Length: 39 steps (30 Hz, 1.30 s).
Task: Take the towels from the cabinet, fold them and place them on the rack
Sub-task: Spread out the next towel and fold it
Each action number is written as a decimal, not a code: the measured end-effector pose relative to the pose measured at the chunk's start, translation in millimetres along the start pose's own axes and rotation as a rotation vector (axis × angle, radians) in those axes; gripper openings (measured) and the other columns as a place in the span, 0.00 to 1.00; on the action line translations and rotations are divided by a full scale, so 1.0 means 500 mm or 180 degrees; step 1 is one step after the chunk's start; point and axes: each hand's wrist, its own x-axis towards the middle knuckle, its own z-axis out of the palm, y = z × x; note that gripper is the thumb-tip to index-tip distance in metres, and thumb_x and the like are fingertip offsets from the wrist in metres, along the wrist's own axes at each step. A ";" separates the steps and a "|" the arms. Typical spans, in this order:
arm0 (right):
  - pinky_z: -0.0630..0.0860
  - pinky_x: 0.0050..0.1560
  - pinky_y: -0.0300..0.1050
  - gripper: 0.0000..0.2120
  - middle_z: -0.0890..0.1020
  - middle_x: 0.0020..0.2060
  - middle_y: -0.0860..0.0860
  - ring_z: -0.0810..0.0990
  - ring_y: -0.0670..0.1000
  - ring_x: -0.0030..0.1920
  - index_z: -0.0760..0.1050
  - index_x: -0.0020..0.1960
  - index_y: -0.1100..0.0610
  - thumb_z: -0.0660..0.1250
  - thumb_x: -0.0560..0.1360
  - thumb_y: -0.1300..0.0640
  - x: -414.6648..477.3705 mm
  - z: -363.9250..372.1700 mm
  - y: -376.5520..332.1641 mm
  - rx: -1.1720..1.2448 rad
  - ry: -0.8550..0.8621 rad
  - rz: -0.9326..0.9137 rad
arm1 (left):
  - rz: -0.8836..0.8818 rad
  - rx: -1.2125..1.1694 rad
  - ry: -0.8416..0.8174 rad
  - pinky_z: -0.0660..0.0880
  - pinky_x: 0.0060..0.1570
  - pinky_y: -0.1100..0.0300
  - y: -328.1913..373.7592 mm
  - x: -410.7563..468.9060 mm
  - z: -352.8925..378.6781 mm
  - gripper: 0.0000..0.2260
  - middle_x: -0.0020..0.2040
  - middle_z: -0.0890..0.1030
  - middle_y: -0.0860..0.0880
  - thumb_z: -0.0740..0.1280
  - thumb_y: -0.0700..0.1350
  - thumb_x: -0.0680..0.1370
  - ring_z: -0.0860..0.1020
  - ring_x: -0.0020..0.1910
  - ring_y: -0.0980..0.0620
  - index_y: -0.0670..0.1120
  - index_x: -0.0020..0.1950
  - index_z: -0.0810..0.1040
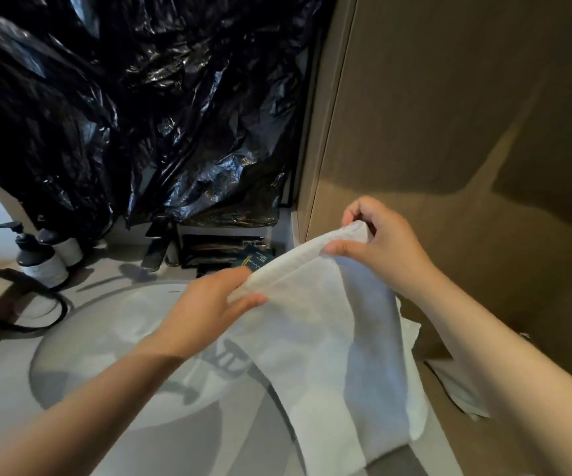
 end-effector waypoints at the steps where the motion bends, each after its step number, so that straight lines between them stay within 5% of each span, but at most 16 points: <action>1: 0.74 0.39 0.39 0.16 0.77 0.40 0.44 0.74 0.45 0.42 0.74 0.46 0.53 0.79 0.66 0.50 -0.009 -0.023 -0.005 0.0062 0.0173 0.0012 | 0.0114 0.0124 0.0171 0.72 0.39 0.56 0.031 0.005 -0.014 0.18 0.38 0.76 0.55 0.59 0.67 0.76 0.75 0.39 0.55 0.53 0.45 0.74; 5: 0.77 0.40 0.30 0.14 0.78 0.44 0.36 0.77 0.40 0.48 0.75 0.48 0.45 0.78 0.68 0.49 -0.041 -0.114 -0.024 0.0312 0.0802 -0.0058 | 0.0451 0.0463 0.0647 0.72 0.40 0.51 0.153 0.048 -0.078 0.17 0.37 0.77 0.52 0.60 0.59 0.79 0.76 0.38 0.50 0.45 0.45 0.76; 10: 0.77 0.46 0.33 0.14 0.79 0.48 0.35 0.78 0.42 0.52 0.75 0.51 0.41 0.76 0.70 0.47 -0.082 -0.200 -0.023 0.0664 0.1194 0.0012 | 0.0549 -0.0033 0.0330 0.74 0.42 0.55 0.276 0.091 -0.166 0.13 0.37 0.80 0.54 0.65 0.59 0.75 0.77 0.39 0.57 0.51 0.42 0.79; 15: 0.79 0.50 0.36 0.20 0.81 0.56 0.37 0.80 0.42 0.57 0.75 0.60 0.41 0.72 0.69 0.43 -0.154 -0.222 0.026 0.1470 0.0685 0.0397 | 0.0474 -0.0581 0.0358 0.75 0.43 0.60 0.351 0.090 -0.169 0.08 0.38 0.83 0.57 0.72 0.56 0.69 0.80 0.39 0.60 0.53 0.41 0.83; 18: 0.81 0.52 0.43 0.22 0.84 0.55 0.44 0.83 0.49 0.57 0.77 0.61 0.51 0.69 0.70 0.43 -0.208 -0.199 0.065 0.1718 0.0199 0.0640 | 0.0510 -0.0399 0.0381 0.75 0.43 0.58 0.377 0.084 -0.170 0.09 0.38 0.82 0.56 0.72 0.57 0.68 0.80 0.39 0.58 0.52 0.41 0.83; 23: 0.82 0.45 0.42 0.19 0.85 0.53 0.44 0.84 0.48 0.54 0.78 0.58 0.45 0.67 0.71 0.39 -0.227 -0.195 0.039 0.2039 0.0653 0.0431 | 0.0440 -0.0402 0.0713 0.75 0.39 0.66 0.390 0.072 -0.198 0.13 0.38 0.83 0.57 0.73 0.63 0.62 0.80 0.39 0.60 0.57 0.39 0.83; 31: 0.76 0.39 0.29 0.10 0.83 0.43 0.39 0.82 0.43 0.47 0.77 0.50 0.48 0.67 0.76 0.42 -0.219 -0.235 -0.027 0.1410 0.1633 -0.0349 | -0.0107 -0.1099 0.1268 0.74 0.31 0.70 0.391 0.063 -0.173 0.15 0.35 0.84 0.55 0.81 0.60 0.56 0.80 0.32 0.62 0.55 0.36 0.84; 39: 0.73 0.35 0.31 0.06 0.80 0.37 0.39 0.80 0.43 0.39 0.78 0.45 0.45 0.66 0.76 0.44 -0.200 -0.296 -0.081 0.0778 0.1443 -0.0830 | -0.0570 -0.1944 0.1467 0.76 0.35 0.65 0.368 0.065 -0.139 0.21 0.38 0.84 0.53 0.78 0.65 0.54 0.80 0.34 0.60 0.54 0.40 0.84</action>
